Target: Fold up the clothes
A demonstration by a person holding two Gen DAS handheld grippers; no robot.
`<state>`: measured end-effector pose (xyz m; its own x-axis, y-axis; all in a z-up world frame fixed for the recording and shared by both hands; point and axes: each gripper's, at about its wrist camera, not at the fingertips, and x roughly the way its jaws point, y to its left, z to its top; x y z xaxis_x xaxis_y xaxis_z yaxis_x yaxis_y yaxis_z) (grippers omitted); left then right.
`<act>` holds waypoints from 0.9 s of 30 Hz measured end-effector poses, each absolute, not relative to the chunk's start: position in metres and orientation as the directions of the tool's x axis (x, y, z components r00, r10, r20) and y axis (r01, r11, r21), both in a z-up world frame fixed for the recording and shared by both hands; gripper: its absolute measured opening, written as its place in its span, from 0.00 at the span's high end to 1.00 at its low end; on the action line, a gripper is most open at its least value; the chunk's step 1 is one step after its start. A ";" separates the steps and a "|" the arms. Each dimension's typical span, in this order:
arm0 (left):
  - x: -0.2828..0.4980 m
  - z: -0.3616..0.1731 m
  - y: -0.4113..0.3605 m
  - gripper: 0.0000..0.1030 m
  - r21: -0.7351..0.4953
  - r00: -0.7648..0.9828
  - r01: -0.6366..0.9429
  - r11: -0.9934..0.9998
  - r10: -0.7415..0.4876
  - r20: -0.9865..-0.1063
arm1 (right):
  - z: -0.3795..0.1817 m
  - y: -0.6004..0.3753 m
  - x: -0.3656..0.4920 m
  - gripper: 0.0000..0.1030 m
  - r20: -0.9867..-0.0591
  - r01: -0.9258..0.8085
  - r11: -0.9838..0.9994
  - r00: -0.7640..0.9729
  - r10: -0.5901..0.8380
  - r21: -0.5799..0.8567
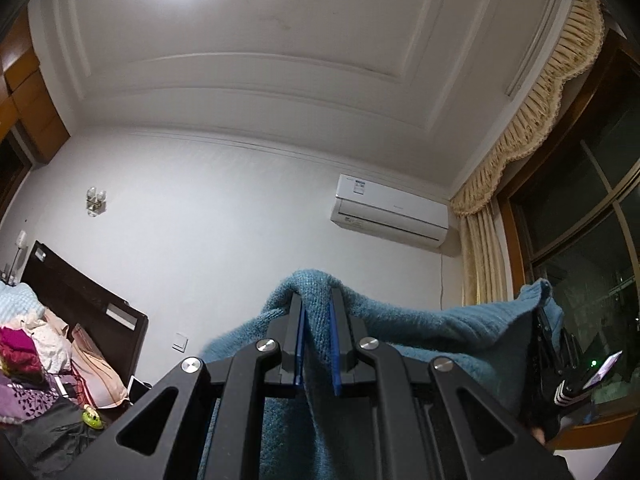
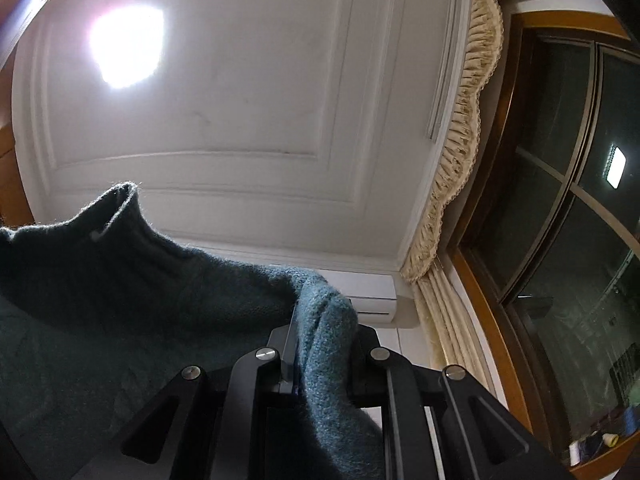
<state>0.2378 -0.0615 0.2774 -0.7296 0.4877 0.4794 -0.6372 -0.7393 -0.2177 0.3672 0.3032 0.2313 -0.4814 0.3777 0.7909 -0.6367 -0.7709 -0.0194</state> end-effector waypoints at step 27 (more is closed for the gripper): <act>-0.093 0.161 0.118 0.85 -0.287 -0.815 -0.465 -0.838 0.532 -0.232 | 0.083 0.479 0.060 0.85 0.124 -0.609 -0.766 -0.792 0.597 -0.204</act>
